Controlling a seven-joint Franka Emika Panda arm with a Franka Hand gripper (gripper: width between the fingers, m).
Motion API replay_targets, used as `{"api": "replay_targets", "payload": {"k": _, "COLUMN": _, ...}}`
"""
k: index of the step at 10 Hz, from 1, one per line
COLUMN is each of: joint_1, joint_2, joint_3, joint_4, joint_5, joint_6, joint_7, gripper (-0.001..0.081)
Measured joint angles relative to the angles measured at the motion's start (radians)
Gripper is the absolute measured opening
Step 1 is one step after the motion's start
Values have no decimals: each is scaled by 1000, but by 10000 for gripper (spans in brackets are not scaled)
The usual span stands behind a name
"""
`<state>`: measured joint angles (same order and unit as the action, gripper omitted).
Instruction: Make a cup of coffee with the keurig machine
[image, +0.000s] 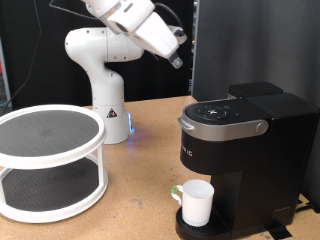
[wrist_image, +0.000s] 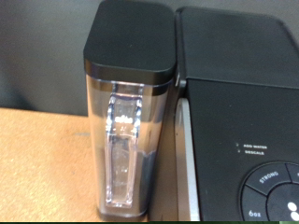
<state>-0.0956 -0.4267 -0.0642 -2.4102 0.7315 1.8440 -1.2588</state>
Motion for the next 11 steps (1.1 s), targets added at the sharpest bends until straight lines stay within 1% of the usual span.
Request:
{"api": "replay_targets", "payload": {"k": 1, "joint_1": -1, "joint_2": 12, "joint_3": 13, "joint_4": 15, "joint_5": -19, "joint_6": 0, "joint_7": 14, "gripper": 805}}
{"api": "replay_targets", "payload": {"k": 3, "joint_1": 0, "joint_2": 12, "joint_3": 13, "joint_4": 14, "joint_5": -16, "joint_6": 0, "joint_7": 3, "gripper": 805}}
{"api": "replay_targets", "payload": {"k": 4, "joint_1": 1, "joint_2": 12, "joint_3": 22, "joint_4": 19, "joint_5": -21, "joint_6": 0, "joint_7": -9, "gripper": 805}}
{"api": "replay_targets", "payload": {"k": 5, "joint_1": 4, "joint_2": 12, "joint_3": 40, "joint_4": 33, "joint_5": -51, "joint_6": 0, "joint_7": -14, "gripper": 805}}
{"api": "replay_targets", "payload": {"k": 7, "joint_1": 14, "joint_2": 15, "joint_3": 86, "joint_4": 85, "joint_5": -104, "joint_6": -6, "joint_7": -3, "gripper": 805}}
{"api": "replay_targets", "payload": {"k": 8, "joint_1": 17, "joint_2": 25, "joint_3": 107, "joint_4": 125, "joint_5": -141, "joint_6": -28, "joint_7": 12, "gripper": 805}}
{"api": "replay_targets", "payload": {"k": 10, "joint_1": 20, "joint_2": 72, "joint_3": 142, "joint_4": 210, "joint_5": -190, "joint_6": -64, "joint_7": 62, "gripper": 805}}
{"api": "replay_targets", "payload": {"k": 11, "joint_1": 20, "joint_2": 99, "joint_3": 155, "joint_4": 247, "joint_5": -207, "joint_6": -67, "joint_7": 84, "gripper": 805}}
